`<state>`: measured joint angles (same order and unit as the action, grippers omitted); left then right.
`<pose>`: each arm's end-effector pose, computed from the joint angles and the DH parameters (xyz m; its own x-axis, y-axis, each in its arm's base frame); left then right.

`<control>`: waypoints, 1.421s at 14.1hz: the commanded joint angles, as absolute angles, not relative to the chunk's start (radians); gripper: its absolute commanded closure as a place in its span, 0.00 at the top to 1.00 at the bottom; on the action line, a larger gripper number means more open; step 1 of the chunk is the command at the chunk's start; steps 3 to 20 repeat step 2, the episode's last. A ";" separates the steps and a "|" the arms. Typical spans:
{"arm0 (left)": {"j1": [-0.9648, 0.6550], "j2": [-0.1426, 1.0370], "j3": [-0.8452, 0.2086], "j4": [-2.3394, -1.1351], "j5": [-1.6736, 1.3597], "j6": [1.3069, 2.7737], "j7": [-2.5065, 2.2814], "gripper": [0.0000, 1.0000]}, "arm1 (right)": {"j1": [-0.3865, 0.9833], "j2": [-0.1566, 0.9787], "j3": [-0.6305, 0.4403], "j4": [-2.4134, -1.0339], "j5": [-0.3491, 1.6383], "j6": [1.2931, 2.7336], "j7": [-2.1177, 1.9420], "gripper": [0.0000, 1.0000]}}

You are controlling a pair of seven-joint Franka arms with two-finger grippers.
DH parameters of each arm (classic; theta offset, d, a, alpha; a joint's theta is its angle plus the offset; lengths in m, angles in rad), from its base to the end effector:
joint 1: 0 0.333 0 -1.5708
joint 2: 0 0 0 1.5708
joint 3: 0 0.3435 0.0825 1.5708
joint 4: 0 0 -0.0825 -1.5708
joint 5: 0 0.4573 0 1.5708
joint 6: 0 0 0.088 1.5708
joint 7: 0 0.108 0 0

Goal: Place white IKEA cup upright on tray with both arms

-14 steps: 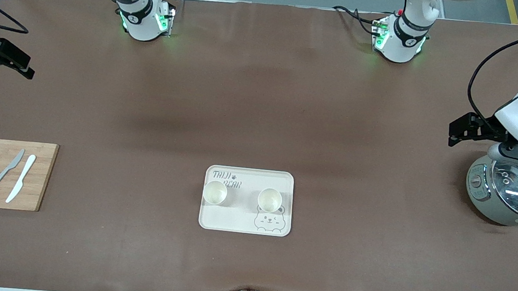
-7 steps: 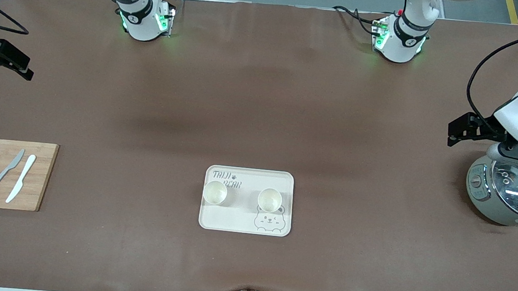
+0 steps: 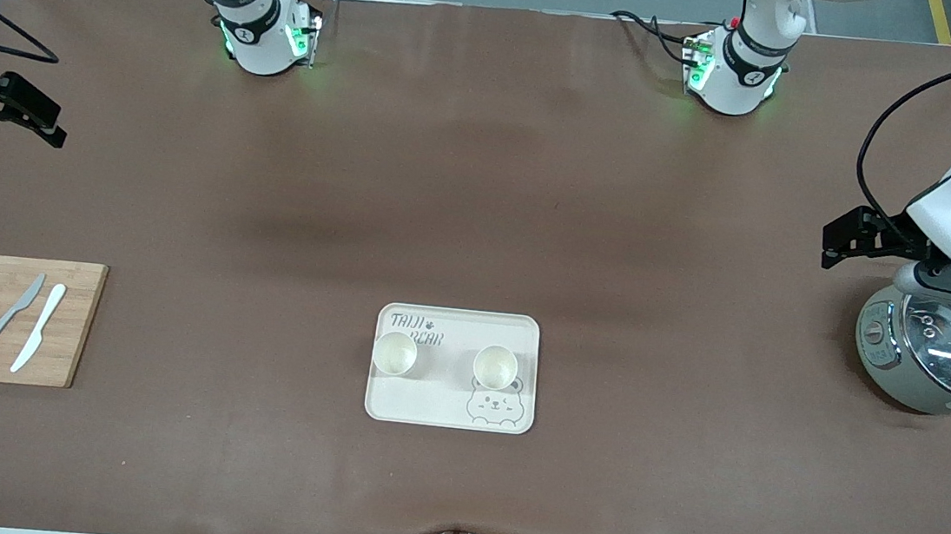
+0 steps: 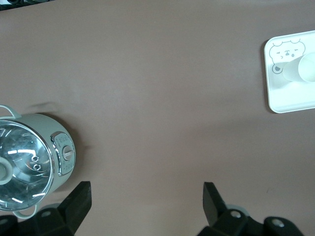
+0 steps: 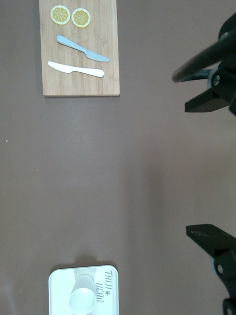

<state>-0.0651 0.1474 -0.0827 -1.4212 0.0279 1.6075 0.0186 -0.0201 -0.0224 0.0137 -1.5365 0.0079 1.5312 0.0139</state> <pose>0.6748 -0.0931 0.6400 0.9855 -0.1652 0.0391 -0.1646 -0.9862 -0.0165 0.6165 -0.0030 0.6801 0.9997 -0.0200 0.0170 -0.0199 -0.9998 -0.0078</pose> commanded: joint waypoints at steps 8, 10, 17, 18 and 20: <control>-0.058 0.138 -0.094 -1.428 0.054 1.611 0.003 1.00 | -0.038 -0.015 0.044 -1.520 -0.008 1.529 0.023 1.00; -0.058 0.138 -0.094 -1.428 0.054 1.611 0.003 1.00 | -0.038 -0.015 0.044 -1.520 -0.008 1.529 0.023 1.00; -0.058 0.138 -0.094 -1.428 0.054 1.611 0.003 1.00 | -0.038 -0.015 0.044 -1.520 -0.008 1.529 0.023 1.00; -0.058 0.138 -0.094 -1.428 0.054 1.611 0.003 1.00 | -0.038 -0.015 0.044 -1.520 -0.008 1.529 0.023 1.00; -0.058 0.138 -0.094 -1.428 0.054 1.611 0.003 1.00 | -0.038 -0.015 0.044 -1.520 -0.008 1.529 0.023 1.00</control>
